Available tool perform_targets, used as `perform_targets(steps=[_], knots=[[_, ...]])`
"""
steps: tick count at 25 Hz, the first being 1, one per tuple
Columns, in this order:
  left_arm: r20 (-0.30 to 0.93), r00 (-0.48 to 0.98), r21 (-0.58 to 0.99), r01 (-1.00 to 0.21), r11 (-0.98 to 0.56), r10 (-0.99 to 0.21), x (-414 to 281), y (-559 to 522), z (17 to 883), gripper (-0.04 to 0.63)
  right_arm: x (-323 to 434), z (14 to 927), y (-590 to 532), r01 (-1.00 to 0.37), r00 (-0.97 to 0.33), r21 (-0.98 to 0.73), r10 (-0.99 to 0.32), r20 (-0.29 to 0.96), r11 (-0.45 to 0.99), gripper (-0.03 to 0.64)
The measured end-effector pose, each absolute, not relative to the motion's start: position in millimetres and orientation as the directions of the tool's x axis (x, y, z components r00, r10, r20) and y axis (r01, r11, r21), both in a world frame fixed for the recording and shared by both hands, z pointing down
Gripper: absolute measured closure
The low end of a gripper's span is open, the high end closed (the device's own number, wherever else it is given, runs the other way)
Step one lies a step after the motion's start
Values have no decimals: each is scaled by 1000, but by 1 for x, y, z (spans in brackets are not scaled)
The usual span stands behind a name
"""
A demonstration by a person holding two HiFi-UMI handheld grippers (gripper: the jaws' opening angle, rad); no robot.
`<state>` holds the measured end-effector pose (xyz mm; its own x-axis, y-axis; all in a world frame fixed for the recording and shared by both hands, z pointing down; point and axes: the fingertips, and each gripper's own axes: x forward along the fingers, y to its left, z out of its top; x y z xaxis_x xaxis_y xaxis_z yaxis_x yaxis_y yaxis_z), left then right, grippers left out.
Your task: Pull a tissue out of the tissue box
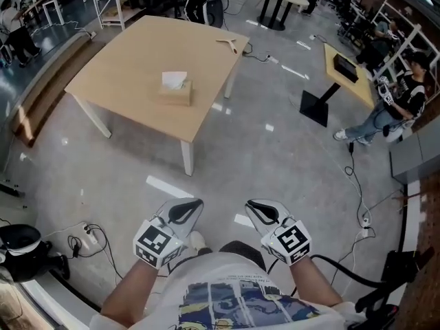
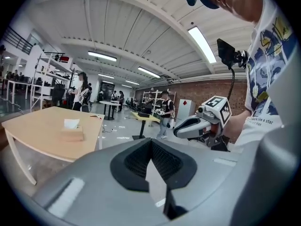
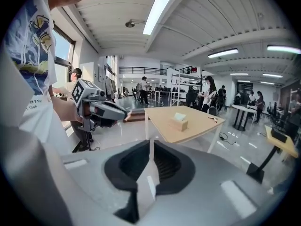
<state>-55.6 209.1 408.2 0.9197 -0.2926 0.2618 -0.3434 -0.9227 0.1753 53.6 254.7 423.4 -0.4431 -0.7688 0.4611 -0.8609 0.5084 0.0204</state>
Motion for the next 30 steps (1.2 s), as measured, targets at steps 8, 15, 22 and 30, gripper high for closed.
perform_targets(steps=[8, 15, 22, 30], knots=[[293, 878, 182, -440, -879, -379, -70, 157, 425, 592, 44, 437, 177, -796, -534, -3, -700, 475, 605, 598], [299, 834, 191, -528, -827, -464, -60, 88, 418, 592, 49, 439, 90, -714, -628, -27, -623, 465, 700, 598], [298, 781, 162, -608, -778, -548, -29, 10, 403, 592, 74, 436, -1, -640, -698, -37, -562, 444, 767, 598], [300, 724, 167, -681, -713, -622, 2, -47, 407, 592, 102, 456, -76, -560, -745, -40, -482, 460, 827, 582]])
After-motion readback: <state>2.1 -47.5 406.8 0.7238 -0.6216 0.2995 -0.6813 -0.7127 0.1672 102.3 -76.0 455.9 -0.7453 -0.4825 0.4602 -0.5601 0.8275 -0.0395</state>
